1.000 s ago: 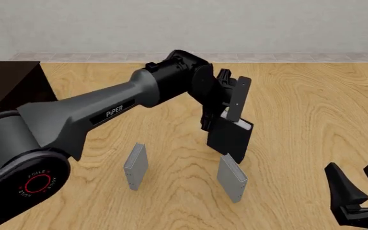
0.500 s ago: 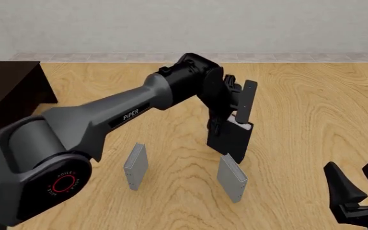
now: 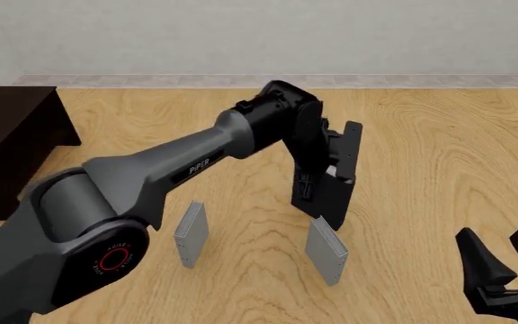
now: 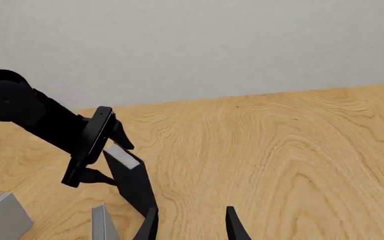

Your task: Pick up the book in the middle and place it on the cabinet shelf.

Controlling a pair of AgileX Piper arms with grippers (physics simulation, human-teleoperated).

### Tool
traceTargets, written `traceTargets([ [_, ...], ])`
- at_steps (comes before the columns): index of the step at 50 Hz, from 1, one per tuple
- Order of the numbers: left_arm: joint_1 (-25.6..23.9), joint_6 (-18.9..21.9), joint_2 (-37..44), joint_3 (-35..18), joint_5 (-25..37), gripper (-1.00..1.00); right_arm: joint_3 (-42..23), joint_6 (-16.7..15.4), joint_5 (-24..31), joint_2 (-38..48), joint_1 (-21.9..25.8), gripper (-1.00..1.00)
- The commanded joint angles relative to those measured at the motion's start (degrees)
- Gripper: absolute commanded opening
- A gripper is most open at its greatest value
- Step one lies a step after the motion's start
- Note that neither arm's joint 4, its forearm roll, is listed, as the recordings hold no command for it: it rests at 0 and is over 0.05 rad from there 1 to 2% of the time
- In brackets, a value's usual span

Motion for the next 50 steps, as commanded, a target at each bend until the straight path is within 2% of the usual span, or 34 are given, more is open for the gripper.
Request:
traceTargets([
  [1, 1.51, -0.08, 1.88, -1.22, 1.93, 1.0, 0.0, 0.08, -0.16, 0.2, -0.02, 1.0],
  [6, 2.44, 0.9, 2.33, -1.53, 1.73, 1.0, 0.0, 0.08, -0.18, 0.22, -0.1, 1.0],
  [7, 2.78, 1.51, 2.29, -1.18, 1.31, -1.0, 0.0, 0.09, -0.26, 0.3, -0.1, 1.0],
  [12, 3.68, 2.73, 2.57, -0.88, 0.45, -1.0, 0.0, 0.06, -0.29, 0.31, -0.05, 1.0],
  [15, 3.27, 3.37, 1.15, 1.33, -0.43, -1.0, 0.0, 0.03, -0.02, 0.03, -0.01, 1.0],
  [20, 4.11, 4.69, 1.38, 0.1, -0.85, -1.0, 0.0, 0.01, 0.12, -0.18, -0.01, 1.0],
  [24, 3.99, 5.82, -0.71, 3.07, -1.7, -1.0, -0.01, -0.05, 0.47, -0.59, 0.1, 1.0],
  [29, 4.89, 6.36, -0.94, 0.37, -0.29, -1.0, -0.01, -0.12, 0.61, -0.81, 0.19, 1.0],
  [31, 4.7, 7.89, -3.27, 2.84, -2.23, -1.0, -0.01, -0.1, 0.44, -0.71, 0.23, 1.0],
  [33, 5.02, 8.0, -3.62, 1.87, -1.6, -1.0, -0.01, -0.22, 0.16, -0.46, 0.39, 1.0],
  [35, 5.07, 9.29, -5.79, 4.51, -3.28, -1.0, -0.02, -0.27, 0.26, -0.6, 0.63, 1.0],
  [39, 5.91, 11.74, -8.73, 6.28, -5.2, -1.0, 0.02, -0.41, 0.96, -1.62, 0.68, 1.0],
  [41, 6.01, 11.42, -8.68, 5.46, -4.26, -1.0, 0.02, -0.44, 1.1, -1.78, 0.65, 1.0],
  [43, 6.52, 13.58, -10.91, 8.1, -6.2, -1.0, 0.01, -0.49, 1.35, -2.01, 0.61, 1.0],
  [45, 6.13, 12.81, -11.68, 7.03, -6.49, -1.0, 0.01, -0.56, 1.26, -1.95, 0.67, 1.0],
  [50, 6.46, 14.96, -15.0, 10.96, -9.08, -1.0, 0.01, -0.84, 1.65, -2.39, 1.12, 1.0],
])
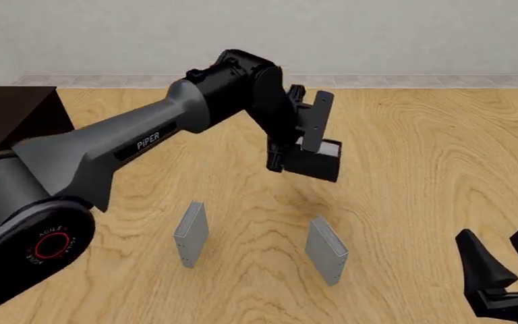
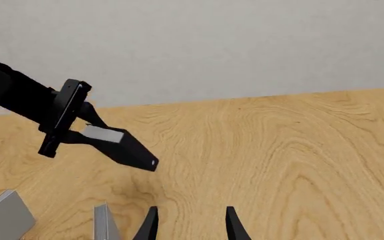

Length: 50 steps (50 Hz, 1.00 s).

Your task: Pick up the book in the middle and place it on the cabinet shelf.

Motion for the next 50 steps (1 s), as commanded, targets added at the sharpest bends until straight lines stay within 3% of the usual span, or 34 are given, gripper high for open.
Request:
traceTargets([
  [1, 1.17, 4.33, -6.51, 3.4, -3.83, -1.0, 0.0, -0.43, 0.93, -1.18, 0.51, 1.0],
  [7, 1.66, 5.95, -9.93, 4.66, -5.14, -1.0, 0.0, -0.72, 1.71, -1.98, 0.44, 1.0],
  [11, 1.93, 6.0, -10.6, 2.19, -5.56, -1.0, 0.0, -0.78, 1.95, -2.2, 0.42, 1.0],
  [15, 3.06, 8.81, -13.37, 4.98, -8.9, -1.0, 0.0, -1.01, 2.0, -2.11, 0.86, 1.0],
  [21, 3.81, 9.58, -16.3, 6.35, -8.62, -1.0, -0.03, -0.97, 2.22, -2.32, 0.69, 1.0],
  [30, 4.87, 11.08, -21.12, 12.63, -12.35, -1.0, -0.06, -0.8, 2.01, -2.23, 0.78, 1.0],
  [37, 7.84, 11.39, -22.86, 15.26, -19.6, -1.0, -0.14, -0.64, 2.47, -3.09, 0.86, 1.0],
  [40, 8.57, 13.23, -25.14, 18.83, -22.87, -1.0, -0.15, -0.56, 2.44, -3.06, 0.92, 1.0],
  [50, 11.49, 15.0, -29.12, 24.06, -25.98, -1.0, -0.35, -0.43, 3.11, -3.68, 0.84, 1.0],
])
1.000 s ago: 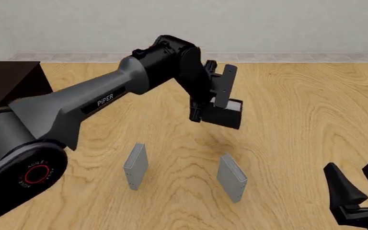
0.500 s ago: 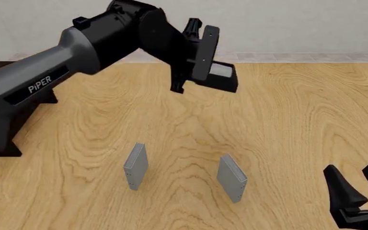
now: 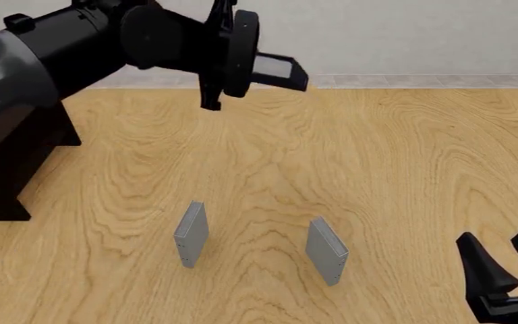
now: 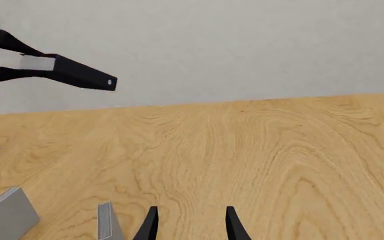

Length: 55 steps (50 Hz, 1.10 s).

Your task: Pick up the book in the middle and place it on the cabinet shelf.

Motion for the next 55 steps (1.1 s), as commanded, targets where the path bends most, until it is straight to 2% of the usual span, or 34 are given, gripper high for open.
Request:
traceTargets([
  [1, 3.43, 3.4, -5.43, 5.55, -6.0, -1.0, -0.06, 0.15, 0.46, -0.61, -0.03, 1.0],
  [2, 3.92, 2.48, -5.27, 4.52, -5.58, -1.0, -0.08, 0.15, 0.48, -0.58, -0.06, 1.0],
  [5, 5.38, 3.69, -7.16, 7.25, -6.18, -1.0, -0.03, 0.18, 0.4, -0.54, -0.04, 1.0],
  [10, 7.07, 3.62, -8.6, 8.62, -6.39, -1.0, -0.08, 0.2, 0.41, -0.56, 0.02, 1.0],
  [12, 8.56, 5.76, -9.67, 11.07, -7.18, -1.0, -0.07, 0.14, 0.34, -0.51, 0.03, 1.0],
  [17, 10.55, 4.67, -11.28, 9.16, -5.18, -1.0, -0.35, 0.1, 1.0, -0.99, -0.1, 1.0],
  [26, 14.68, 5.21, -15.32, 11.23, -4.25, -1.0, -0.36, 0.04, 1.26, -1.25, 0.1, 1.0],
  [32, 17.49, 4.53, -16.86, 8.93, -2.99, -1.0, -0.56, -0.07, 1.46, -1.22, -0.13, 1.0],
  [38, 18.75, 4.94, -19.33, 10.95, -2.33, -1.0, -0.8, -0.16, 1.99, -1.49, 0.02, 1.0],
  [41, 20.15, 3.87, -19.66, 9.07, -1.41, -1.0, -1.08, -0.05, 2.85, -2.09, -0.21, 1.0],
  [43, 21.88, 4.93, -20.42, 10.33, -1.67, -1.0, -1.1, -0.04, 2.93, -2.13, -0.25, 1.0],
  [52, 26.84, 4.99, -22.39, 9.29, -0.37, -1.0, -1.51, -0.03, 3.37, -2.18, -0.04, 1.0],
  [53, 28.65, 5.21, -21.96, 9.03, -0.93, -1.0, -1.54, -0.03, 3.47, -2.25, -0.07, 1.0],
  [54, 30.39, 7.88, -22.29, 10.87, -3.35, -1.0, -1.58, -0.03, 3.59, -2.35, -0.08, 1.0],
  [55, 30.83, 7.61, -22.01, 9.51, -3.75, -1.0, -1.59, -0.03, 3.69, -2.42, -0.08, 1.0],
])
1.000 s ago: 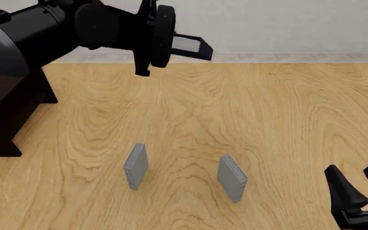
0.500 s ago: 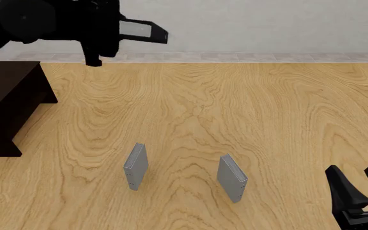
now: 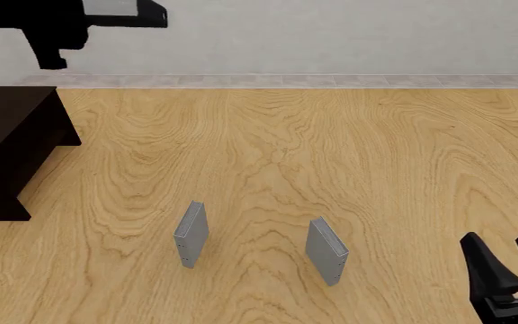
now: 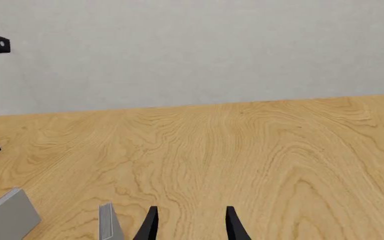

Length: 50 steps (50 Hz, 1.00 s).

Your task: Pick up the book in the middle and place it on the cabinet shelf.

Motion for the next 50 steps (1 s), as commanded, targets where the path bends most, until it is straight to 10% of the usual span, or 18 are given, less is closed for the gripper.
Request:
traceTargets([
  [1, 7.87, 2.25, -1.44, -3.39, -1.87, -1.0, -0.49, -0.04, 1.07, -0.6, 0.01, 1.0],
  [17, 17.7, 8.61, -4.19, 6.85, -8.29, -1.0, -0.45, -0.36, 1.24, -0.8, 0.14, 1.0],
  [50, 33.44, 1.68, -3.23, 9.43, -12.61, -1.0, -0.24, -1.48, 1.54, -1.78, 0.32, 1.0],
])
